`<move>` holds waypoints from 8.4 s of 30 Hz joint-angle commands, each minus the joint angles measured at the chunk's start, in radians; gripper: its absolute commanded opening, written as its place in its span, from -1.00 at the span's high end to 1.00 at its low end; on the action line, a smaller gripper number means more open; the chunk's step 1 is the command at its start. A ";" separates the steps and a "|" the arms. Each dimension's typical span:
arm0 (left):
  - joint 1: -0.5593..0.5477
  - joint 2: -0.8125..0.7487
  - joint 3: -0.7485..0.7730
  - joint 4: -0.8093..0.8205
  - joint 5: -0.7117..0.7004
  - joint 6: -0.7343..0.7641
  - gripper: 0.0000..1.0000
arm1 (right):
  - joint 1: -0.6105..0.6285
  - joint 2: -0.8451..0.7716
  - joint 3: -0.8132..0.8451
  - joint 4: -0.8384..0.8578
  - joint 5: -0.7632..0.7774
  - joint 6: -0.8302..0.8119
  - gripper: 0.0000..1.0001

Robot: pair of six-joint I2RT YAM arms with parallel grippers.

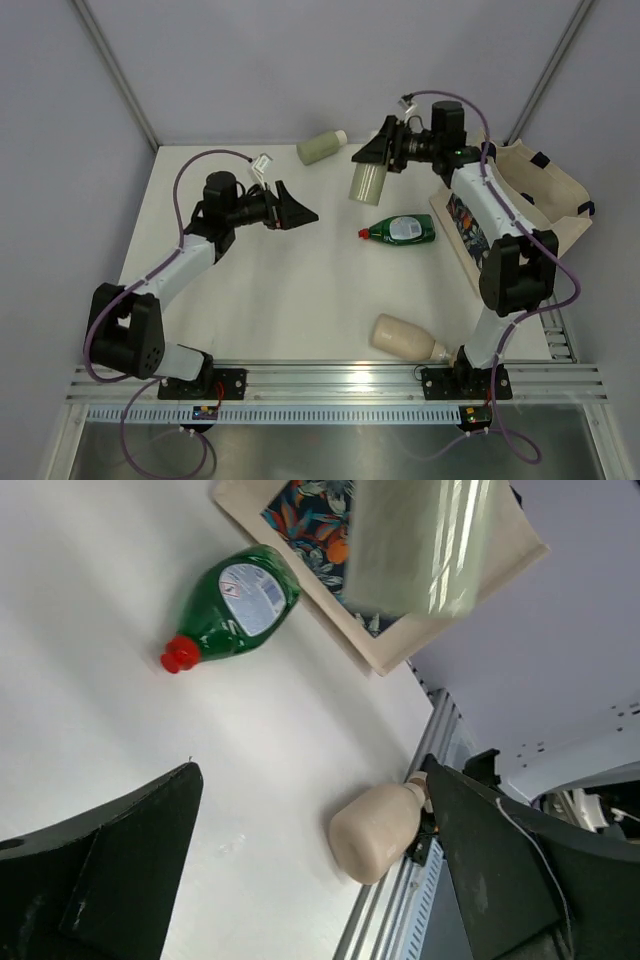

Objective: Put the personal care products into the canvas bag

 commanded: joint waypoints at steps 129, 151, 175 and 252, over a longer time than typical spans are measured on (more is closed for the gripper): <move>0.119 -0.457 -0.008 -0.498 -0.419 0.403 -0.98 | 0.717 -0.059 -0.396 -0.910 0.761 -0.940 0.60; 0.095 -0.296 -0.072 -0.266 -0.198 0.191 -0.98 | 0.076 -0.004 -0.072 -0.861 0.073 -0.903 1.00; -0.067 -0.115 0.046 -0.194 -0.122 0.180 -0.98 | -0.089 -0.145 0.009 -0.609 -0.310 -0.464 1.00; -0.067 -0.125 0.047 -0.250 -0.132 0.279 -0.98 | -0.615 0.028 0.440 -0.789 0.635 -0.797 -0.99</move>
